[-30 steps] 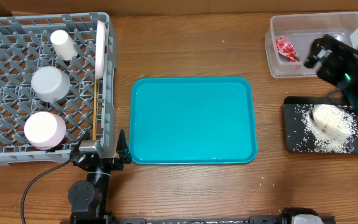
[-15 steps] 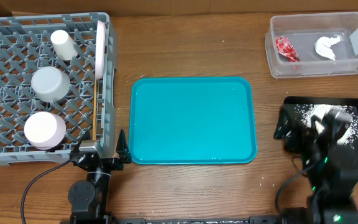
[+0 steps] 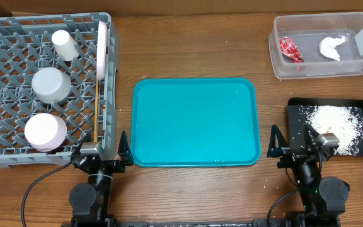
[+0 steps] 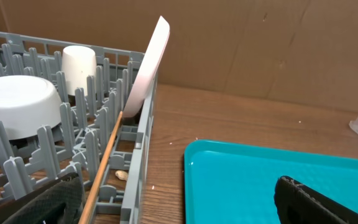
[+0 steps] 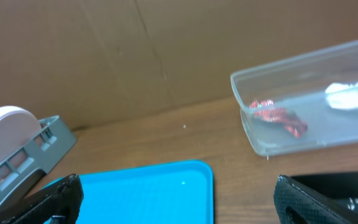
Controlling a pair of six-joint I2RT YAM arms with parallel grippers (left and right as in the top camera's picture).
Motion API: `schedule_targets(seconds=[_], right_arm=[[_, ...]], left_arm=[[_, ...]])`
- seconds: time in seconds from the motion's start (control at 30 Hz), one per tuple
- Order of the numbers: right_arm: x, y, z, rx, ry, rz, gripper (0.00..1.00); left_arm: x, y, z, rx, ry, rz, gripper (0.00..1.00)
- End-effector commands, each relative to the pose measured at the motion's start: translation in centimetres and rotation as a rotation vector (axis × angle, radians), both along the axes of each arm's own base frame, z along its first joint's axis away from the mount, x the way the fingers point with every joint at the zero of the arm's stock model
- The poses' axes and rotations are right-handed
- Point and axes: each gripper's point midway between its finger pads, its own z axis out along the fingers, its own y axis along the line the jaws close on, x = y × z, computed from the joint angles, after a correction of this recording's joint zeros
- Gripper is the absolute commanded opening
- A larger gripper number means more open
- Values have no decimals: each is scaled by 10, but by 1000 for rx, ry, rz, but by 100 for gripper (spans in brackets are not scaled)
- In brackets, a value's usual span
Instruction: Sort waste into correct bins and load items into the dishwasher
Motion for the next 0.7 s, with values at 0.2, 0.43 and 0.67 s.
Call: schedule_targets(seconds=[0.2, 0.43, 0.67], right_arm=[[-1, 6, -1, -25, -133, 29, 100], [1, 0, -25, -87, -44, 1, 100], [3, -21, -28, -107, -29, -126, 100]], left_arm=[[0, 1, 0, 23, -6, 4, 100], [0, 1, 0, 23, -6, 4, 100], [0, 1, 0, 23, -6, 4, 100]])
